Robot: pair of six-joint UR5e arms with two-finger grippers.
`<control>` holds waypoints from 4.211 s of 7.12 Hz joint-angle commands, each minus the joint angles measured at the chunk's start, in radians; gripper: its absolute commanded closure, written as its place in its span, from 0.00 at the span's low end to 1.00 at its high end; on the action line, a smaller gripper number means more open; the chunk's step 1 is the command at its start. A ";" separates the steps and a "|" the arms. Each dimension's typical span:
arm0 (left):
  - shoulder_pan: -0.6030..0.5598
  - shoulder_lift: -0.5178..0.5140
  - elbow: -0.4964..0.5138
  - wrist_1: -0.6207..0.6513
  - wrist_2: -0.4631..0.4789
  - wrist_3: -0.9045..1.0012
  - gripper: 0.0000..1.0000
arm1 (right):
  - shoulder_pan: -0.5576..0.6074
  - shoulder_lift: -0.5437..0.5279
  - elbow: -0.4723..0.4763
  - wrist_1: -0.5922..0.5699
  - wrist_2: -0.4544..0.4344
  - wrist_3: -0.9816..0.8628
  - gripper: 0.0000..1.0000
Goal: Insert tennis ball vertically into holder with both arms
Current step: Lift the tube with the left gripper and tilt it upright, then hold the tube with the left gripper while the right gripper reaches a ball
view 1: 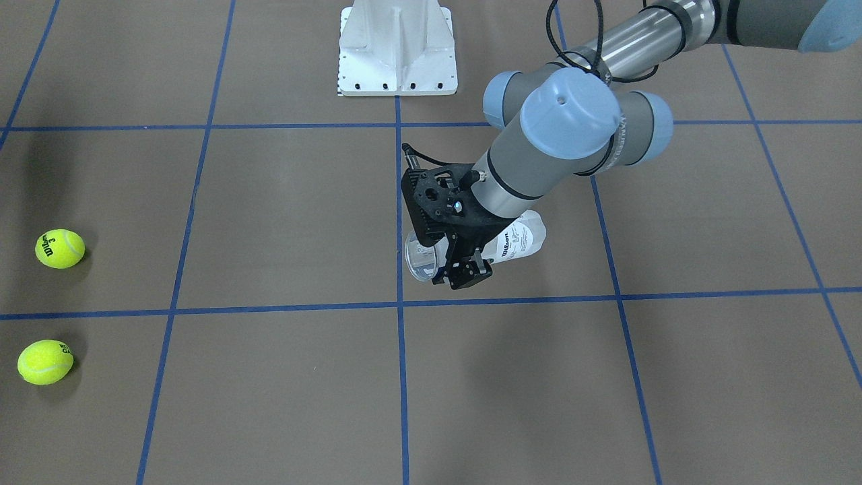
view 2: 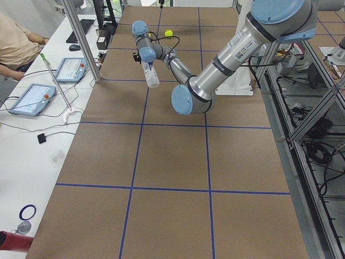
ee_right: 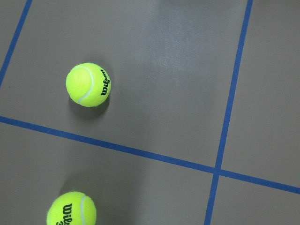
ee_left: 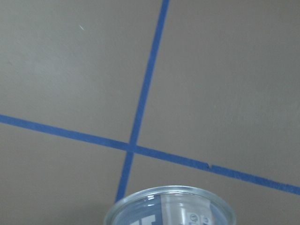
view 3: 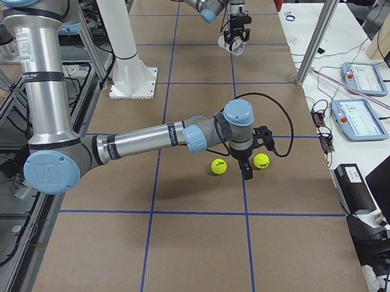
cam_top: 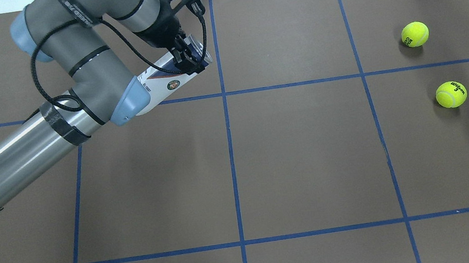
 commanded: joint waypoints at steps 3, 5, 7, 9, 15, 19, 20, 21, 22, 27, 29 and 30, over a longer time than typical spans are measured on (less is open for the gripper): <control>-0.012 0.008 0.089 -0.590 0.061 -0.346 0.26 | -0.002 0.015 -0.001 0.000 0.000 0.004 0.01; 0.041 0.027 0.149 -0.885 0.215 -0.466 0.26 | -0.002 0.038 0.000 0.000 0.021 0.033 0.01; 0.220 0.044 0.237 -1.216 0.592 -0.496 0.22 | -0.004 0.046 0.000 0.000 0.029 0.047 0.01; 0.273 0.077 0.247 -1.395 0.740 -0.496 0.20 | -0.004 0.057 -0.003 -0.002 0.029 0.048 0.01; 0.277 0.116 0.374 -1.493 0.779 -0.477 0.20 | -0.075 0.097 -0.009 -0.005 0.026 0.160 0.01; 0.281 0.114 0.374 -1.491 0.781 -0.477 0.20 | -0.229 0.115 -0.027 0.003 -0.087 0.398 0.01; 0.287 0.114 0.382 -1.491 0.781 -0.477 0.20 | -0.247 0.103 -0.029 0.037 -0.097 0.412 0.01; 0.288 0.114 0.382 -1.491 0.781 -0.477 0.20 | -0.273 0.050 -0.029 0.131 -0.121 0.457 0.01; 0.288 0.114 0.384 -1.491 0.781 -0.477 0.20 | -0.293 0.010 -0.029 0.218 -0.129 0.518 0.01; 0.291 0.113 0.382 -1.493 0.781 -0.479 0.20 | -0.408 -0.095 -0.067 0.443 -0.227 0.616 0.01; 0.291 0.113 0.382 -1.493 0.781 -0.479 0.20 | -0.436 -0.095 -0.078 0.456 -0.230 0.633 0.01; 0.291 0.113 0.381 -1.494 0.781 -0.479 0.20 | -0.448 -0.097 -0.078 0.457 -0.242 0.631 0.01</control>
